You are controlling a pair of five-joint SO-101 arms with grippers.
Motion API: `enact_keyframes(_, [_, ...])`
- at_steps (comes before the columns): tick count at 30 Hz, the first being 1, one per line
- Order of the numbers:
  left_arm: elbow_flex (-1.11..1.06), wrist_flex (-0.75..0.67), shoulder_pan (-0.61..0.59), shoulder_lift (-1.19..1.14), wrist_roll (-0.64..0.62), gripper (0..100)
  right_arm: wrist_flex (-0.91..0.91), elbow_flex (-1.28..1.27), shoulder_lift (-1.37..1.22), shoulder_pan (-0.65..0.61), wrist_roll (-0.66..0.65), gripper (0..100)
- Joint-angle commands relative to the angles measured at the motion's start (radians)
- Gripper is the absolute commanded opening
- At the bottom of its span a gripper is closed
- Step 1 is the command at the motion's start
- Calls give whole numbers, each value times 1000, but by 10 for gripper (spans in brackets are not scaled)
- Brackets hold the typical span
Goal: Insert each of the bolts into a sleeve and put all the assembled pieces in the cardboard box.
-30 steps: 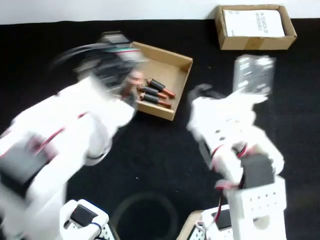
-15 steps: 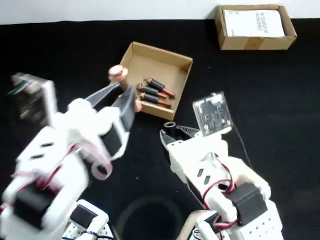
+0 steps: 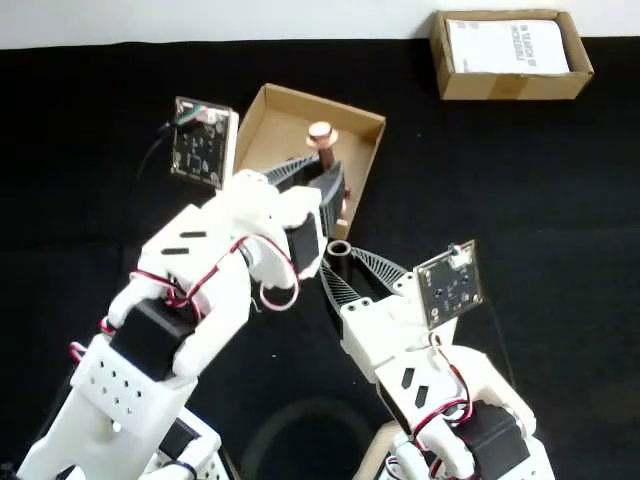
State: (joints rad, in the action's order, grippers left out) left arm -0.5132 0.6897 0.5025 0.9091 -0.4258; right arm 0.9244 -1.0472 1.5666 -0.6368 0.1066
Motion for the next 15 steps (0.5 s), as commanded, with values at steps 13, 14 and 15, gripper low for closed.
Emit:
enact_keyframes(13, [102, 245, 50, 42, -138, 8, -36, -5, 18, -1, -9, 7])
enact_keyframes(14, [90, 244, 56, 50, -138, 8, -36, -5, 18, -1, -9, 7])
enact_keyframes(15, [82, 244, 58, 54, -138, 8, -36, -4, 18, -1, -9, 7])
